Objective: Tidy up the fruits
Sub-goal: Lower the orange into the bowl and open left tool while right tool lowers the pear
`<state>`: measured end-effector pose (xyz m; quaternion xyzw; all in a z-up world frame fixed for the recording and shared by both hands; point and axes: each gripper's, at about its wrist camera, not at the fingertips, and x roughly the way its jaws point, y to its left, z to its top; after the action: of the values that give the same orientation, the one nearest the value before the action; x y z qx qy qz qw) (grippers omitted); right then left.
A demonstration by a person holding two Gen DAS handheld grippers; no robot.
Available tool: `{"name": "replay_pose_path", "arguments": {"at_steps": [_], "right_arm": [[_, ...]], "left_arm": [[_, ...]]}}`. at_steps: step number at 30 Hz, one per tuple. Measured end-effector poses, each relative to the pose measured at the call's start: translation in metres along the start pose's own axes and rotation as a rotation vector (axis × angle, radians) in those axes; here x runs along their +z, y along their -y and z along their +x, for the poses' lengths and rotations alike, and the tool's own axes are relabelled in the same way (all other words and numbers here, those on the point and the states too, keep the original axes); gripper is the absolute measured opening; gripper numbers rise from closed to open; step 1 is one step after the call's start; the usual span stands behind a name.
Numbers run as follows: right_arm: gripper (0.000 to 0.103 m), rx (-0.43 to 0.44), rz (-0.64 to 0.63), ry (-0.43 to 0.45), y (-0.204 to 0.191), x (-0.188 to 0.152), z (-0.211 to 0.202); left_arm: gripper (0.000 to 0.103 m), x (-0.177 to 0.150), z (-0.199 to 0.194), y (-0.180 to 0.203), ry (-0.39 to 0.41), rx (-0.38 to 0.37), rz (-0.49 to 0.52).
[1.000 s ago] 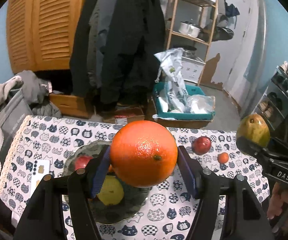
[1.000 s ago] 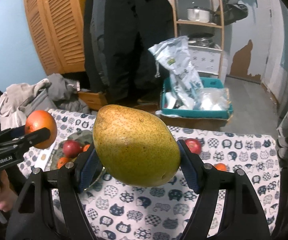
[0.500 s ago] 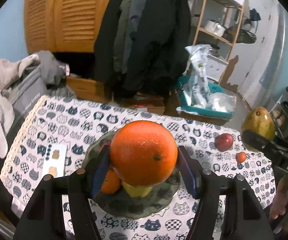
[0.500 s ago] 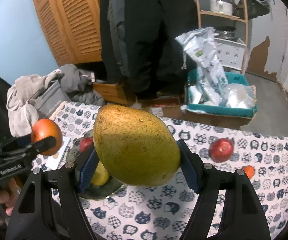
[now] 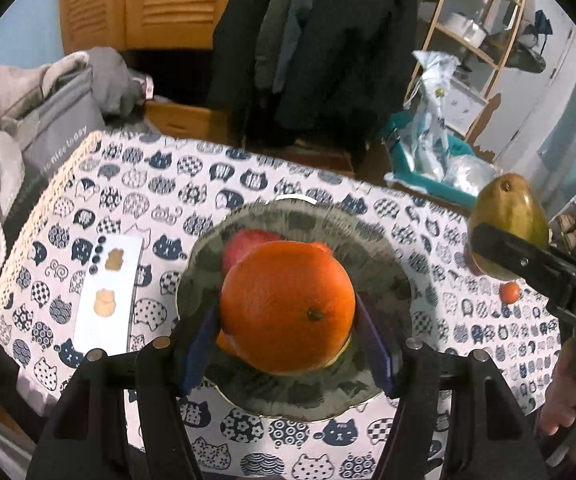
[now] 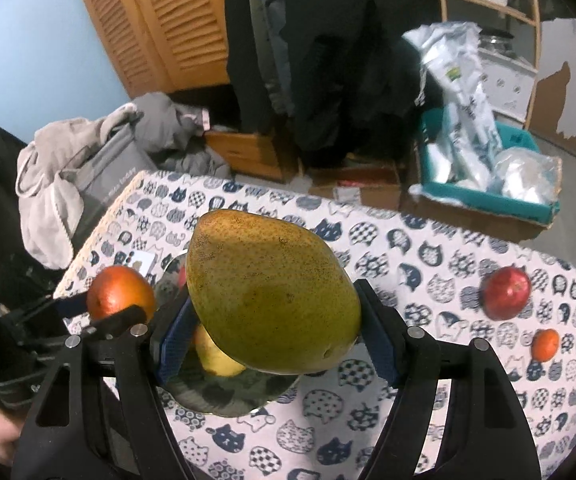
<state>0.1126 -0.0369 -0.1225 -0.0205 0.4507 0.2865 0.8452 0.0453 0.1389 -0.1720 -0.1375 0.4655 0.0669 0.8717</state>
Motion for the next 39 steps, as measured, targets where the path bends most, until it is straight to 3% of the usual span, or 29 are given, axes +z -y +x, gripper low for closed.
{"name": "replay_pose_path", "arguments": {"at_steps": [15, 27, 30, 33, 39], "right_arm": [[0.075, -0.004, -0.008, -0.132, -0.012, -0.013, 0.066], [0.075, -0.013, -0.006, -0.198, -0.013, -0.024, 0.096], [0.075, -0.013, -0.005, -0.203, -0.013, -0.024, 0.100], [0.075, -0.012, -0.002, -0.208, -0.013, -0.024, 0.103], [0.075, 0.000, 0.007, -0.220, -0.012, -0.023, 0.108]], "left_arm": [[0.067, -0.027, 0.043, -0.009, -0.157, 0.011, 0.003], [0.068, -0.045, 0.070, -0.008, -0.260, 0.028, 0.017], [0.068, -0.043, 0.067, -0.007, -0.238, 0.031, 0.027], [0.077, -0.039, 0.061, -0.008, -0.215, 0.024, 0.024], [0.078, -0.032, 0.054, -0.016, -0.185, 0.026, -0.004]]}}
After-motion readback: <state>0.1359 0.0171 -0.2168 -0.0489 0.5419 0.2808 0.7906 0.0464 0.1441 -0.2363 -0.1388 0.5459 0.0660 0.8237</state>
